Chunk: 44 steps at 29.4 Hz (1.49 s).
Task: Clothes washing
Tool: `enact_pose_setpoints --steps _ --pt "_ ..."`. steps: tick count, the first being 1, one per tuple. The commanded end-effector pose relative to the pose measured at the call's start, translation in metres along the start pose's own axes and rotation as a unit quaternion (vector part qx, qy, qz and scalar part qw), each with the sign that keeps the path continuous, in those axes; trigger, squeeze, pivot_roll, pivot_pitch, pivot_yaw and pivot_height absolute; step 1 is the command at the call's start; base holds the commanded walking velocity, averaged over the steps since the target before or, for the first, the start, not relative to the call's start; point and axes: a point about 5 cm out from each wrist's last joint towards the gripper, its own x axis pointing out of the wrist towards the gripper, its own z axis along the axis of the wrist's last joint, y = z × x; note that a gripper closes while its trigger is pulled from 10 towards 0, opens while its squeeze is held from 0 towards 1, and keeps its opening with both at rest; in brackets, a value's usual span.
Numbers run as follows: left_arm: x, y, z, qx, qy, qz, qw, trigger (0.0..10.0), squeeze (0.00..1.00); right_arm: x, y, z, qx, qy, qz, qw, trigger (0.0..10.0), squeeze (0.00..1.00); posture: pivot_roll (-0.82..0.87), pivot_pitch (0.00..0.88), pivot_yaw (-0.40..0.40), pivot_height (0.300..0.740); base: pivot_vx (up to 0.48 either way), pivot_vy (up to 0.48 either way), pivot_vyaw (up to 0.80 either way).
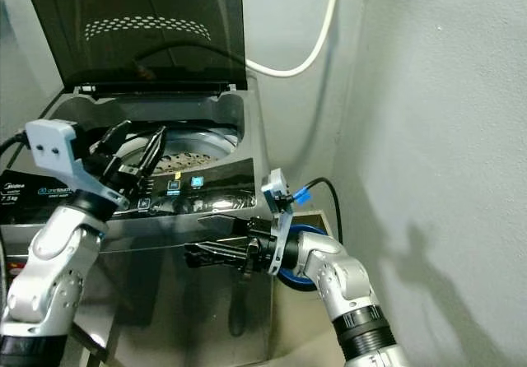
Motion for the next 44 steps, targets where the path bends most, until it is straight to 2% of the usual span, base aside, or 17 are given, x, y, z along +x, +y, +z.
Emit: enact_pose_setpoints --steps 1,6,10,15,25,31,37,38,40,41,42,44 --pt "-0.005 -0.006 -0.005 -0.008 0.017 -0.004 1.000 10.0 0.00 -0.002 -0.003 -0.007 -0.005 0.022 -0.011 1.000 10.0 0.00 -0.01 0.000 -0.056 0.740 0.000 0.000 0.00" --pt "-0.016 -0.013 -0.020 -0.024 0.052 -0.006 0.998 10.0 0.00 -0.012 -0.011 -0.022 -0.012 0.071 -0.043 0.996 10.0 0.00 -0.01 0.000 -0.060 0.740 -0.206 0.000 0.00" --pt "-0.020 -0.014 -0.025 -0.027 0.066 -0.004 0.997 10.0 0.00 -0.014 -0.014 -0.026 -0.015 0.084 -0.057 0.995 10.0 0.00 -0.01 0.000 -0.060 0.740 -0.274 0.000 0.00" --pt "-0.045 -0.014 -0.051 -0.035 0.132 0.009 0.991 10.0 0.00 -0.027 -0.027 -0.051 0.002 0.120 -0.120 0.985 10.0 0.00 -0.01 0.000 -0.060 0.740 -0.304 0.000 0.00" --pt "-0.050 -0.019 -0.053 -0.049 0.141 0.005 0.989 10.0 0.00 -0.034 -0.026 -0.066 0.021 0.136 -0.128 0.982 10.0 0.00 0.01 0.000 -0.057 0.740 -0.320 0.000 0.00" --pt "-0.056 -0.026 -0.062 -0.050 0.161 -0.011 0.986 10.0 0.00 -0.037 -0.030 -0.076 0.016 0.160 -0.146 0.976 10.0 0.00 0.00 0.000 -0.056 0.740 -0.330 0.000 0.00" --pt "-0.063 -0.026 -0.072 -0.058 0.179 -0.007 0.982 10.0 0.00 -0.040 -0.033 -0.084 0.007 0.179 -0.167 0.970 10.0 0.00 0.00 0.000 -0.056 0.740 -0.333 0.000 0.00" --pt "-0.071 -0.024 -0.083 -0.068 0.198 0.002 0.978 10.0 0.00 -0.043 -0.036 -0.088 0.006 0.191 -0.189 0.963 10.0 0.00 0.00 0.000 -0.058 0.740 -0.337 0.000 0.00" --pt "-0.071 -0.024 -0.083 -0.068 0.198 0.002 0.978 10.0 0.00 -0.043 -0.036 -0.088 0.006 0.191 -0.189 0.963 10.0 0.00 0.00 0.000 -0.058 0.740 -0.337 0.000 0.00" --pt "-0.086 -0.019 -0.102 -0.079 0.234 0.021 0.969 10.0 0.00 -0.047 -0.039 -0.095 0.002 0.208 -0.221 0.953 10.0 0.00 0.00 0.000 -0.058 0.740 -0.334 0.000 0.00" --pt "-0.086 -0.019 -0.102 -0.079 0.234 0.021 0.969 10.0 0.00 -0.047 -0.039 -0.095 0.002 0.208 -0.221 0.953 10.0 0.00 0.00 0.000 -0.058 0.740 -0.334 0.000 0.00" --pt "-0.124 -0.009 -0.137 -0.093 0.310 0.058 0.944 10.0 0.00 -0.057 -0.043 -0.109 0.004 0.236 -0.276 0.932 10.0 0.00 0.01 0.000 -0.059 0.740 -0.332 0.000 0.00"
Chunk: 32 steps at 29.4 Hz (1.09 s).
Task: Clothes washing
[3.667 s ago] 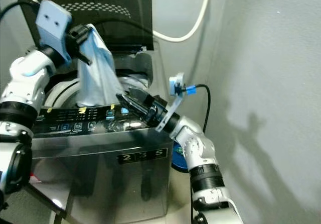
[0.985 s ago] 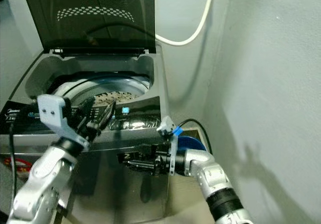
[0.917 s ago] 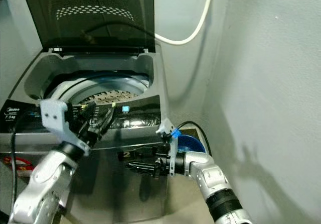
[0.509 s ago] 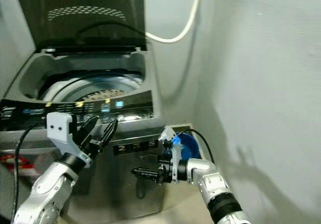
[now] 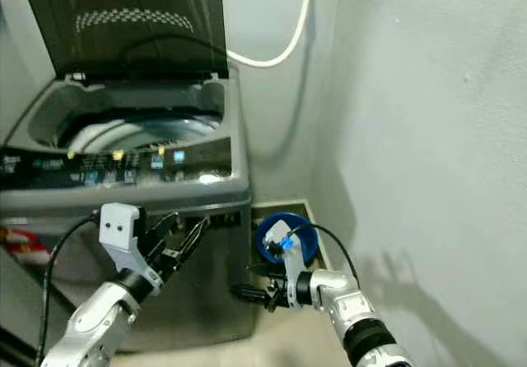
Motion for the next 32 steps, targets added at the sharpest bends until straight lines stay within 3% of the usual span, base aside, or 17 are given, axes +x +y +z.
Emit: enact_pose_setpoints --steps 1,4,8,10,13,14,15,16,18,19,21,22,26,32 --pt "-0.020 0.019 -0.048 -0.023 0.078 0.043 0.996 10.0 0.00 -0.002 -0.006 -0.017 0.001 0.037 -0.056 0.998 10.0 0.00 0.01 0.000 -0.059 0.740 -0.330 0.000 0.00" --pt "-0.024 0.023 -0.056 -0.027 0.093 0.052 0.994 10.0 0.00 -0.003 -0.007 -0.021 0.003 0.043 -0.065 0.997 10.0 0.00 0.01 0.000 -0.059 0.740 -0.333 0.000 0.00" --pt "-0.041 0.040 -0.084 -0.047 0.144 0.101 0.983 10.0 0.00 -0.006 -0.009 -0.038 -0.004 0.086 -0.103 0.991 10.0 0.00 0.01 0.000 -0.059 0.740 -0.241 0.000 0.00" --pt "-0.041 0.040 -0.084 -0.047 0.144 0.101 0.983 10.0 0.00 -0.006 -0.009 -0.038 -0.004 0.086 -0.103 0.991 10.0 0.00 0.01 0.000 -0.059 0.740 0.000 0.000 0.00" --pt "-0.069 0.060 -0.122 -0.070 0.226 0.185 0.954 10.0 0.00 -0.012 -0.009 -0.065 -0.026 0.155 -0.152 0.976 10.0 0.00 0.00 0.000 -0.058 0.740 0.000 0.000 0.78" --pt "-0.069 0.060 -0.122 -0.070 0.226 0.185 0.954 10.0 0.00 -0.012 -0.009 -0.065 -0.026 0.155 -0.152 0.976 10.0 0.00 0.00 0.000 -0.058 0.740 0.000 0.000 0.78" --pt "-0.079 0.063 -0.133 -0.075 0.251 0.204 0.943 10.0 0.00 -0.013 -0.008 -0.073 -0.036 0.175 -0.162 0.971 10.0 0.00 0.00 0.000 -0.058 0.740 0.000 0.000 0.78" --pt "-0.079 0.063 -0.133 -0.075 0.251 0.204 0.943 10.0 0.00 -0.013 -0.008 -0.073 -0.036 0.175 -0.162 0.971 10.0 0.00 0.00 0.000 -0.058 0.740 0.000 0.000 0.78" --pt "-0.096 0.064 -0.150 -0.079 0.298 0.234 0.922 10.0 0.00 -0.018 -0.005 -0.089 -0.048 0.213 -0.182 0.959 10.0 0.00 0.01 0.000 -0.057 0.740 0.000 0.000 0.78" --pt "-0.096 0.064 -0.150 -0.079 0.298 0.234 0.922 10.0 0.00 -0.018 -0.005 -0.089 -0.048 0.213 -0.182 0.959 10.0 0.00 0.01 0.000 -0.057 0.740 0.000 0.000 0.78" --pt "-0.119 0.061 -0.168 -0.100 0.345 0.267 0.894 10.0 0.00 -0.029 -0.003 -0.110 -0.024 0.251 -0.225 0.941 10.0 0.00 0.00 0.000 -0.056 0.740 0.000 0.000 0.78" --pt "-0.119 0.061 -0.168 -0.100 0.345 0.267 0.894 10.0 0.00 -0.029 -0.003 -0.110 -0.024 0.251 -0.225 0.941 10.0 0.00 0.00 0.000 -0.056 0.740 0.000 0.000 0.78" --pt "-0.135 0.055 -0.181 -0.112 0.387 0.286 0.870 10.0 0.00 -0.038 -0.001 -0.126 -0.013 0.279 -0.258 0.925 10.0 0.00 0.01 0.000 -0.061 0.740 0.000 0.000 0.78" --pt "-0.135 0.051 -0.184 -0.094 0.405 0.283 0.865 10.0 0.00 -0.041 0.001 -0.132 0.005 0.278 -0.282 0.918 10.0 0.00 0.01 0.000 -0.059 0.740 0.000 0.000 0.78"
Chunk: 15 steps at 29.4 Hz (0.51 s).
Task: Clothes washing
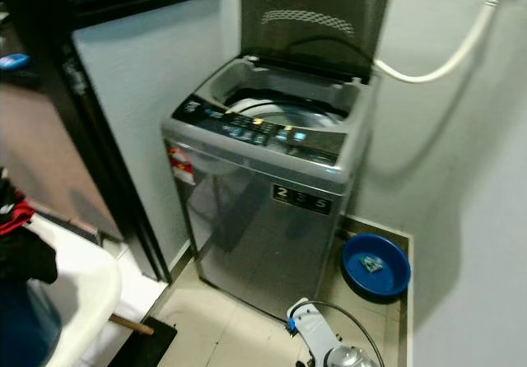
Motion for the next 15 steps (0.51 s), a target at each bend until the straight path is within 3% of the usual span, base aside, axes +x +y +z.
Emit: enact_pose_setpoints --steps 1,2,4,6,15 --pt "0.003 -0.007 0.003 0.025 0.000 -0.003 1.000 10.0 0.00 0.000 0.000 -0.007 0.042 0.003 -0.012 0.999 10.0 0.00 0.01 0.000 -0.057 0.740 0.000 0.000 0.78" --pt "0.004 -0.009 0.005 0.034 -0.001 -0.004 0.999 10.0 0.00 0.000 0.001 -0.006 0.066 -0.005 -0.015 0.998 10.0 0.00 0.01 0.000 -0.057 0.740 0.000 0.000 0.78" --pt "0.004 -0.009 0.005 0.034 -0.001 -0.004 0.999 10.0 0.00 0.000 0.001 -0.006 0.066 -0.005 -0.015 0.998 10.0 0.00 0.01 0.000 -0.057 0.740 0.000 0.000 0.78" --pt "0.006 -0.015 0.008 0.068 0.000 -0.011 0.998 10.0 0.00 0.000 0.000 -0.002 0.100 -0.022 -0.022 0.994 10.0 0.00 0.02 0.000 -0.057 0.740 0.000 0.000 0.78" --pt "0.009 -0.025 0.013 0.095 -0.001 -0.024 0.995 10.0 0.00 0.001 0.002 0.000 0.092 -0.024 -0.024 0.995 10.0 0.00 0.02 0.000 -0.054 0.740 0.000 0.000 0.78"
